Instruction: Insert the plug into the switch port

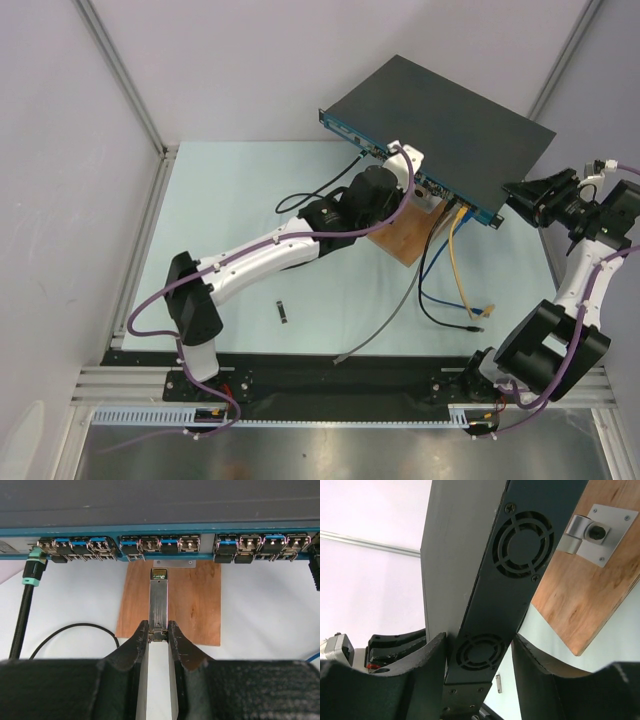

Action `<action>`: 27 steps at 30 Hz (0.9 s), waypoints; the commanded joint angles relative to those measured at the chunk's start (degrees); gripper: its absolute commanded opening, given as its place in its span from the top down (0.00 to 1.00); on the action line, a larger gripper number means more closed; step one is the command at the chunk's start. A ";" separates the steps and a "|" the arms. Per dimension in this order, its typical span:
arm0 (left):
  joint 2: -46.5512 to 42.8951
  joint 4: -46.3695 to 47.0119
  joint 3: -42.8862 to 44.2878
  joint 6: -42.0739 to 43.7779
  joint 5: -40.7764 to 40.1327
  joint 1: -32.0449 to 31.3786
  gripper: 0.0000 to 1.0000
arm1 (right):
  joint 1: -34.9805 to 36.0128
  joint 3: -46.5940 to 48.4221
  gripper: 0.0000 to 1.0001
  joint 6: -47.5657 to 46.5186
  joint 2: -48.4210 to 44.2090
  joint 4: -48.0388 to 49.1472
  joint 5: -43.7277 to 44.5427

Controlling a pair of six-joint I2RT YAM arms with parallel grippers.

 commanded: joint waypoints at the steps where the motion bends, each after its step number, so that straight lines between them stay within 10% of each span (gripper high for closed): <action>1: 0.36 1.35 3.13 -0.39 -2.48 -0.34 1.00 | 0.73 -0.74 0.67 -1.32 0.32 2.80 -0.37; 9: 1.51 1.61 4.36 0.05 -3.01 -0.25 1.00 | 0.82 -0.66 0.89 -0.88 0.94 3.85 -0.90; 27: 2.21 2.58 5.07 1.01 -2.13 0.10 1.00 | 1.35 -0.83 1.00 -1.84 1.64 3.33 -0.99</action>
